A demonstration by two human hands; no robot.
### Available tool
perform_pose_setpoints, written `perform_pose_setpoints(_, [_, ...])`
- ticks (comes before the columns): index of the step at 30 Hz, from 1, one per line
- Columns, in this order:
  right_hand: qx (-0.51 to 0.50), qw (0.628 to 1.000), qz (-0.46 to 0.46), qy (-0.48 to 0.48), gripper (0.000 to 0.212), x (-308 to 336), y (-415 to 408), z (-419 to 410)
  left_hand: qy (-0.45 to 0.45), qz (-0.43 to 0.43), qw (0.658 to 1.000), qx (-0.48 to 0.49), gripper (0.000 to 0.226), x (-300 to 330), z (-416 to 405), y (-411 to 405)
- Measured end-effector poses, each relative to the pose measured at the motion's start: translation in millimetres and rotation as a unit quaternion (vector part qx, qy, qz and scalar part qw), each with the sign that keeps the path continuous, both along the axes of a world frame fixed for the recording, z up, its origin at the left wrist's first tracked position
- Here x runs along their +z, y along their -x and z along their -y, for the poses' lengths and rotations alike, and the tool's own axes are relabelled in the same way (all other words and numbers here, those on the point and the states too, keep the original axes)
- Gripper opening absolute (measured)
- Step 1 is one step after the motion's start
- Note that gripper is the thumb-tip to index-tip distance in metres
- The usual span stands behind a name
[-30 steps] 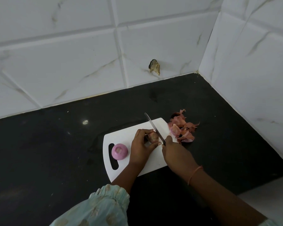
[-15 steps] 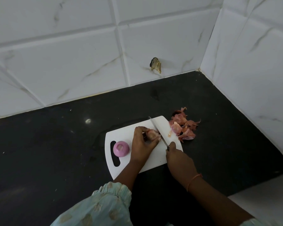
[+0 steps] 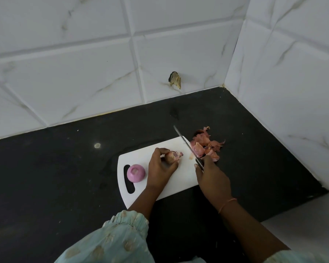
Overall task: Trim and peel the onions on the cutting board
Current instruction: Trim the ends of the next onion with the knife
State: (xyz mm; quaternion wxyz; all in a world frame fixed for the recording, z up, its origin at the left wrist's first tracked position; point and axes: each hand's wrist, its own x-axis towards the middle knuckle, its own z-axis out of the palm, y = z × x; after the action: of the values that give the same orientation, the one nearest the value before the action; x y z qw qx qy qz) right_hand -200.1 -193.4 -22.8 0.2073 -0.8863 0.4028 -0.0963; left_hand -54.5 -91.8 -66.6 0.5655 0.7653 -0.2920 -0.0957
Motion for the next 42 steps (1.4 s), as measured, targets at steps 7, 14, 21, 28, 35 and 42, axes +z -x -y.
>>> perform_pose_setpoints(7, [0.006, 0.999, -0.047, 0.023, 0.04, -14.2, -8.6, -5.4, -0.043, 0.041, 0.998, -0.014, 0.052, -3.7, -0.5, 0.4])
perform_pose_setpoints(14, [0.057, 0.978, 0.172, -0.108, 0.033, -4.0, -40.8, -5.2, -0.011, 0.034, 0.999, -0.007, 0.035, 2.9, -2.6, 2.3])
perform_pose_setpoints(21, [0.069, 0.964, 0.221, -0.13, 0.008, -5.6, -64.3, -4.3, 0.018, 0.023, 1.0, -0.009, 0.034, -0.8, -1.5, 1.2])
perform_pose_setpoints(28, [0.055, 0.971, 0.191, -0.133, 0.008, -8.6, -72.7, 1.3, 0.025, 0.011, 0.999, -0.019, 0.033, -3.7, -1.9, -2.0])
perform_pose_setpoints(35, [0.047, 0.977, 0.149, -0.143, 0.012, -6.1, -78.2, 3.6, 0.035, 0.003, 0.999, -0.02, 0.036, -4.4, -2.2, -3.6])
perform_pose_setpoints(42, [0.009, 0.964, 0.13, -0.231, 0.018, -4.3, -80.3, 7.2, 0.055, 0.002, 0.998, -0.034, 0.038, -4.6, -4.0, -3.6])
